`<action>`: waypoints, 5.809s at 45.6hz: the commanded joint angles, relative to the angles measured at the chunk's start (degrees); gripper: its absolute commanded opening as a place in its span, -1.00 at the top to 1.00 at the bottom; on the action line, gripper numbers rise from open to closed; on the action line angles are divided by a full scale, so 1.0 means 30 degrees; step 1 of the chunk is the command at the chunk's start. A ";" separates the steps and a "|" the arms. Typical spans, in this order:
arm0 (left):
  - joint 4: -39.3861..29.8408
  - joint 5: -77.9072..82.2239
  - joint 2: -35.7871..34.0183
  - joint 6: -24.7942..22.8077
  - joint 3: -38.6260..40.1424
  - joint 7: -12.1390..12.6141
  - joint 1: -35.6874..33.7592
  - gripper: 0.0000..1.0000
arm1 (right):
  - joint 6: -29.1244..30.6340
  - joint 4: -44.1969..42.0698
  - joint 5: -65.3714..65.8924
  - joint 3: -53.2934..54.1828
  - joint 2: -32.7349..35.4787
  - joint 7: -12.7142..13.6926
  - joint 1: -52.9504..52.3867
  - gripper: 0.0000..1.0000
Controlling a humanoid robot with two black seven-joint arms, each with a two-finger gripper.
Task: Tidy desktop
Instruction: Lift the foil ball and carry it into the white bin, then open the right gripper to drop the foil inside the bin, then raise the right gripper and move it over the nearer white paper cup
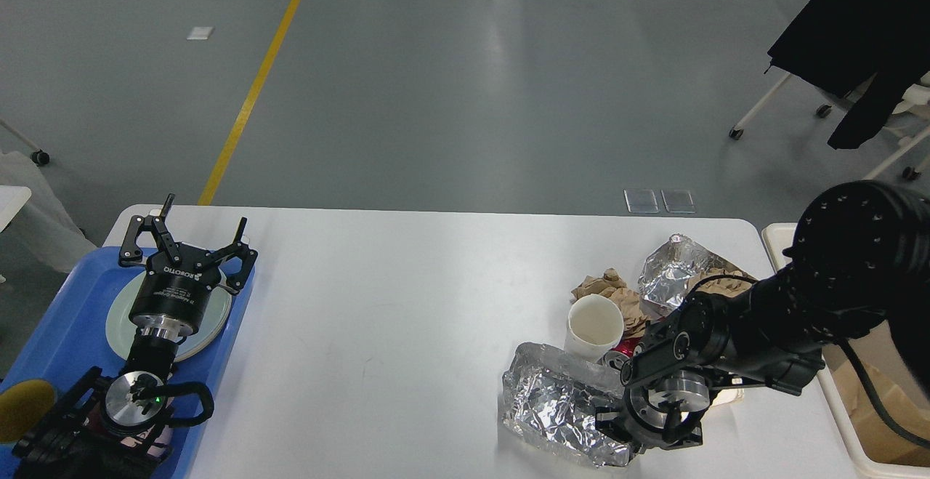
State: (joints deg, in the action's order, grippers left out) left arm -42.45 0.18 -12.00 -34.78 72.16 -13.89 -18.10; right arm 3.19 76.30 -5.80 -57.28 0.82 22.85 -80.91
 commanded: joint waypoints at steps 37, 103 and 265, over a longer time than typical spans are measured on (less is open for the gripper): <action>0.0001 0.0000 -0.0013 -0.0008 0.0000 0.0000 -0.0002 -0.93 | 1.1183 0.7899 -0.3722 -0.7944 0.4181 -0.4834 -1.8734 1.00; 0.0001 0.0000 -0.0013 0.0022 0.0000 -0.0001 -0.0002 -0.93 | -0.0975 -2.5082 0.0058 0.5059 0.7931 -0.4541 1.8004 1.00; 0.0001 0.0000 -0.0013 0.0022 0.0000 0.0000 -0.0002 -0.93 | 0.7082 -0.2932 0.5009 -0.1679 -0.2586 -0.6709 -0.6960 -0.95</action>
State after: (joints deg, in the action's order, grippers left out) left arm -42.41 0.17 -12.03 -34.72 72.16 -13.89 -18.11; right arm 25.89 69.42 9.24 -62.24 -5.82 2.65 -105.39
